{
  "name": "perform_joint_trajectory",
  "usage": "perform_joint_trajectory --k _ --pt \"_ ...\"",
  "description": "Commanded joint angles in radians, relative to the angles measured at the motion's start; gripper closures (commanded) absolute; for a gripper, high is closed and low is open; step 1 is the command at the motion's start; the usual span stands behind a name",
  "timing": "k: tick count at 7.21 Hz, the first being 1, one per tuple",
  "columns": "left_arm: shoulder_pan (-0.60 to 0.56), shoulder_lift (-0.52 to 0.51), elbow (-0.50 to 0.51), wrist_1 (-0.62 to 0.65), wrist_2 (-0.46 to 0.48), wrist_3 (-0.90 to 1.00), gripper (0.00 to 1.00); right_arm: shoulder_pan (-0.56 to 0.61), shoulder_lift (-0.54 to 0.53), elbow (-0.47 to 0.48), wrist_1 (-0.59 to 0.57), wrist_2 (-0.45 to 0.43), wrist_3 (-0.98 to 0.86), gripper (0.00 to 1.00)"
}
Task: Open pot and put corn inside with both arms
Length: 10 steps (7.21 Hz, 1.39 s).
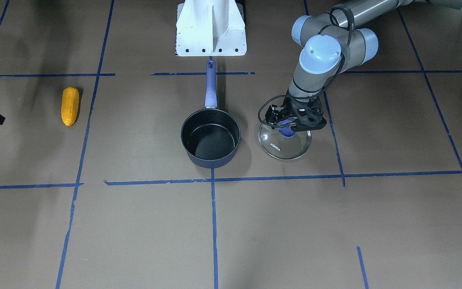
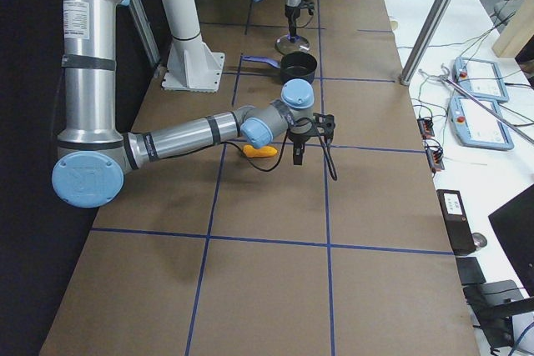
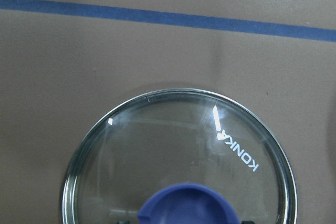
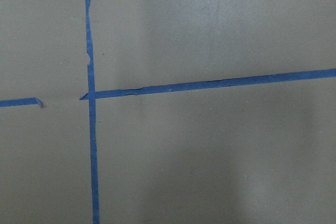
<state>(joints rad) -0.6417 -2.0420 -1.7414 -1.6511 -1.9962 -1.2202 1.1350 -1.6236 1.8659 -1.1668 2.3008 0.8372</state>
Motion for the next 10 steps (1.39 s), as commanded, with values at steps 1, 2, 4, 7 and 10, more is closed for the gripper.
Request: perform_joint_trajectory --k 1,2,4,7,10 --pt "-0.050 -0.009 -0.122 0.188 -0.050 0.011 0.00 -0.183 -0.030 -0.002 0.160 -0.151 0.220 0.00" --pt "-0.084 -0.009 -0.141 0.200 -0.090 0.013 0.00 -0.258 -0.048 -0.002 0.204 -0.223 0.273 0.00" --pt "-0.127 -0.009 -0.158 0.200 -0.115 0.015 0.00 -0.348 -0.061 -0.001 0.208 -0.248 0.293 0.00" --pt "-0.200 -0.003 -0.179 0.189 -0.194 0.016 0.00 -0.474 -0.094 -0.001 0.206 -0.300 0.293 0.00" --pt "-0.210 0.000 -0.179 0.186 -0.196 0.016 0.00 -0.505 -0.111 -0.001 0.206 -0.301 0.292 0.01"
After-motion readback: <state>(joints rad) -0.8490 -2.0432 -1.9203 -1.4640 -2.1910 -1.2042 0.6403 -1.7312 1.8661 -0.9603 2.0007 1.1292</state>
